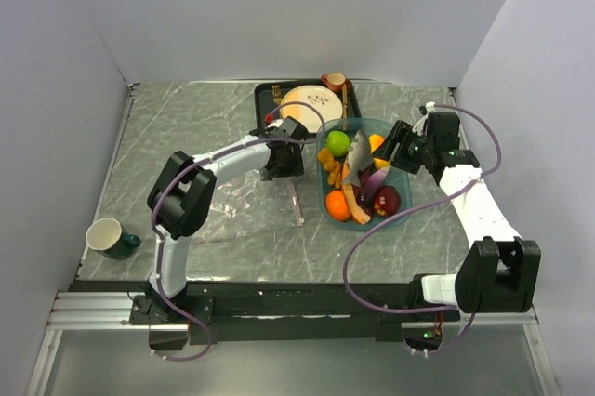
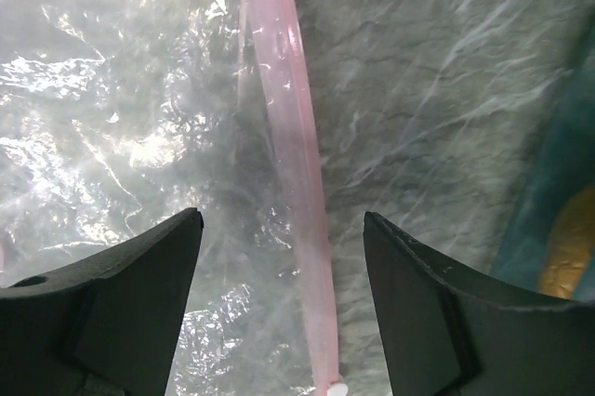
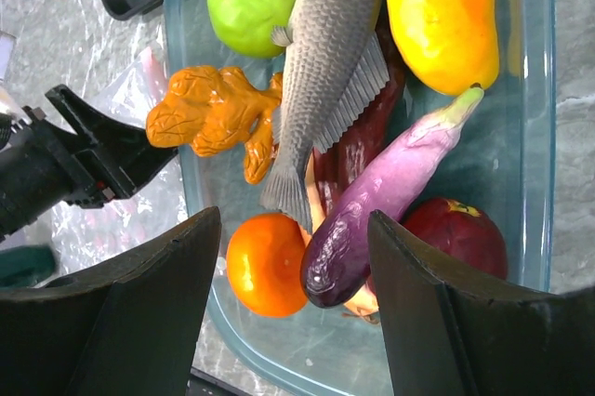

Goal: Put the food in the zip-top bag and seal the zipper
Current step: Pick up the zipper food storage bag at the center of the board.

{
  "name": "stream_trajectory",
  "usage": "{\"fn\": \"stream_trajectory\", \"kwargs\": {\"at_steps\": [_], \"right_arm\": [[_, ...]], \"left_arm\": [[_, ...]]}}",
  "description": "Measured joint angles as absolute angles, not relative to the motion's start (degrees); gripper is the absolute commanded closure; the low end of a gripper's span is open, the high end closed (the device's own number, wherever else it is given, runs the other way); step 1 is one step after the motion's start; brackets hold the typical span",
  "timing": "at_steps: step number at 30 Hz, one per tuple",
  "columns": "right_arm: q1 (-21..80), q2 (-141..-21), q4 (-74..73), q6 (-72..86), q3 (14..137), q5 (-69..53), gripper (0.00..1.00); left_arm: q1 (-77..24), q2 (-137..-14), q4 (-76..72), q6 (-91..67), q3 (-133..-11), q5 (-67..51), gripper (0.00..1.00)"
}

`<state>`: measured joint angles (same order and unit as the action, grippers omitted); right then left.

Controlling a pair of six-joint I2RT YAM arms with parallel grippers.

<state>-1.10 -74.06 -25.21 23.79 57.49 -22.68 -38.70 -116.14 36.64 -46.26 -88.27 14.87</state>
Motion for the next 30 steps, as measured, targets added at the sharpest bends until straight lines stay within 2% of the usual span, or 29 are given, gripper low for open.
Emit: {"fn": "stream_trajectory", "kwargs": {"at_steps": [2, 6, 10, 15, 17, 18, 21, 25, 27, 30], "right_arm": [[-1.1, -74.1, -25.2, 23.8, 57.4, -22.9, 0.28], [-1.1, -74.1, -25.1, 23.8, 57.4, -23.4, 0.28], [-1.1, -74.5, -25.0, 24.0, 57.4, -23.6, 0.28], [-1.1, -74.5, -24.9, 24.0, 57.3, -23.6, 0.28], [-1.1, -74.5, -24.9, 24.0, 57.3, -23.6, 0.28], [-1.1, -74.5, -24.9, 24.0, 57.2, -23.6, 0.28], [-1.1, -74.5, -24.9, 24.0, 57.0, -23.6, 0.28], [-1.1, -74.5, -24.8, 24.0, 56.9, -23.7, 0.28], [-1.1, -74.5, -24.9, 24.0, 56.9, -23.7, 0.28], [-1.1, -74.5, -24.8, 24.0, 56.8, -23.7, 0.28]], "left_arm": [[-38.7, -116.2, 36.8, -46.3, -88.8, 14.7, 0.25], [-38.7, -116.2, 36.7, -46.2, -89.9, 14.2, 0.31], [-38.7, -117.1, 36.7, -46.3, -90.8, 13.5, 0.43], [-38.6, -120.1, 36.8, -46.4, -92.1, 12.4, 0.52], [-38.6, -120.8, 37.3, -46.4, -92.4, 12.0, 0.59], [-38.6, -120.9, 37.6, -46.4, -92.5, 11.9, 0.68], [-38.5, -120.9, 37.8, -46.5, -93.3, 11.9, 0.8], [-38.5, -120.8, 37.6, -46.5, -93.2, 11.9, 0.88], [-38.5, -120.6, 37.6, -46.4, -93.1, 11.9, 0.99], [-38.5, -119.6, 37.6, -46.3, -92.5, 11.9, 0.99]]}}
